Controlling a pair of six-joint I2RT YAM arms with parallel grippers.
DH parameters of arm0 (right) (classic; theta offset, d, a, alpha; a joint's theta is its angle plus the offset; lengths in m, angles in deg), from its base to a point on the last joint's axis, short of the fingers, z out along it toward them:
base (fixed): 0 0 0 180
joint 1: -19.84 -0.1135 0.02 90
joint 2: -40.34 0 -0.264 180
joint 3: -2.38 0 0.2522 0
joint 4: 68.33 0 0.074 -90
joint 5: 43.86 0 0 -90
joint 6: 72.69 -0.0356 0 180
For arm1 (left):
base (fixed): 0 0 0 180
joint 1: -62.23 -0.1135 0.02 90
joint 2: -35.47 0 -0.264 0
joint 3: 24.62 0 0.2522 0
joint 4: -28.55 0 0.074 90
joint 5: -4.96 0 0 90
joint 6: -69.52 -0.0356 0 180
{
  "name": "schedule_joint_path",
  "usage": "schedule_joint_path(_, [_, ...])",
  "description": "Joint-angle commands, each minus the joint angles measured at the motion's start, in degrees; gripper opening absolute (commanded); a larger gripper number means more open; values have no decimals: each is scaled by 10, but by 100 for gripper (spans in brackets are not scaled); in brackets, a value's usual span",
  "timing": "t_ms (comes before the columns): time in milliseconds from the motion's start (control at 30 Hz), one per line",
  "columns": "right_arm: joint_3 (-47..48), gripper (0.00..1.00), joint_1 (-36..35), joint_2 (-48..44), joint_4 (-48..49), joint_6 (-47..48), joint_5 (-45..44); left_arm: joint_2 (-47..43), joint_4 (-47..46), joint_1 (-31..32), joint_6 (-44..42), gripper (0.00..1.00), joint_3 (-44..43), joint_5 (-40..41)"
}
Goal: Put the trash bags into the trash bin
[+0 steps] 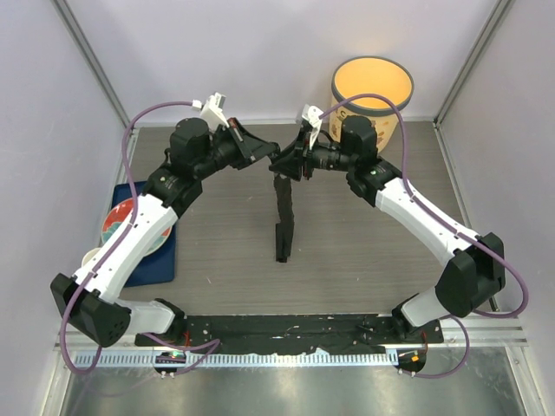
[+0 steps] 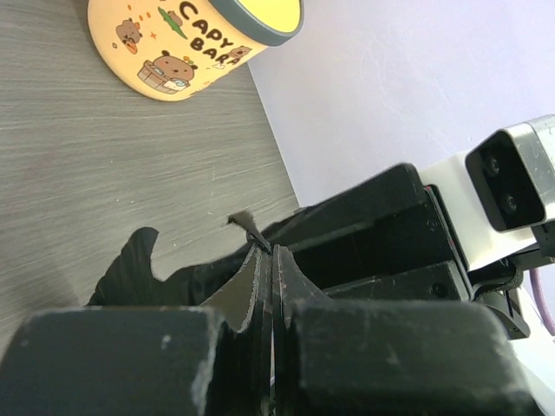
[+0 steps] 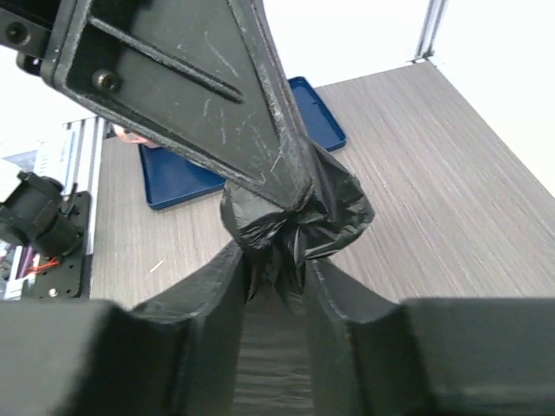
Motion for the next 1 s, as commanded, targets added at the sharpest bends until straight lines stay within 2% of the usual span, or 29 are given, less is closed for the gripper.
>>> schedule_joint_path(0, [21, 31, -2, -23, -6, 41, 55, -28, -14, 2, -13, 0, -4, 14])
schedule_joint_path(67, [24, 20, -2, -27, -33, 55, 65, -28, -8, -1, -17, 0, -10, 24])
schedule_joint_path(100, [28, 3, -2, -29, -43, 56, 74, -27, -7, -1, -17, 0, -13, 23])
schedule_joint_path(133, [28, 1, -2, -31, -65, 57, 79, -24, -7, -1, -19, 0, -16, 21])
schedule_joint_path(267, [12, 1, -2, -45, -62, 26, 94, -14, 6, -1, -42, 0, -30, 25])
schedule_joint_path(367, [5, 1, 0, -56, -30, -17, 111, 0, 37, -3, -90, 0, -62, 33])
schedule_joint_path(467, [-1, 1, 9, -57, 10, -122, 140, -4, 14, -36, -156, 1, -67, -61])
schedule_joint_path(500, [-5, 1, 21, -56, 54, -150, 147, -9, 3, -69, -172, 12, -57, -169])
schedule_joint_path(533, [-9, 1, 27, -54, 80, -185, 159, -18, -16, -90, -185, 18, -43, -225])
schedule_joint_path(567, [-16, 1, 32, -54, 121, -237, 167, -38, -87, -112, -178, 24, -25, -280])
schedule_joint_path(600, [-18, 1, 37, -53, 136, -259, 174, -51, -142, -145, -162, 37, 19, -363])
schedule_joint_path(667, [-16, 1, 38, -53, 147, -283, 192, -67, -202, -159, -134, 45, 50, -408])
schedule_joint_path(700, [-16, 1, 38, -53, 151, -287, 197, -73, -200, -160, -137, 48, 58, -420])
schedule_joint_path(733, [-15, 1, 38, -53, 156, -296, 203, -74, -207, -158, -130, 49, 63, -455])
schedule_joint_path(800, [-18, 1, 39, -49, 185, -331, 217, -79, -273, -153, -104, 48, 88, -472])
schedule_joint_path(967, [-23, 1, 36, -44, 245, -375, 238, -73, -300, -126, -98, 44, 95, -438])
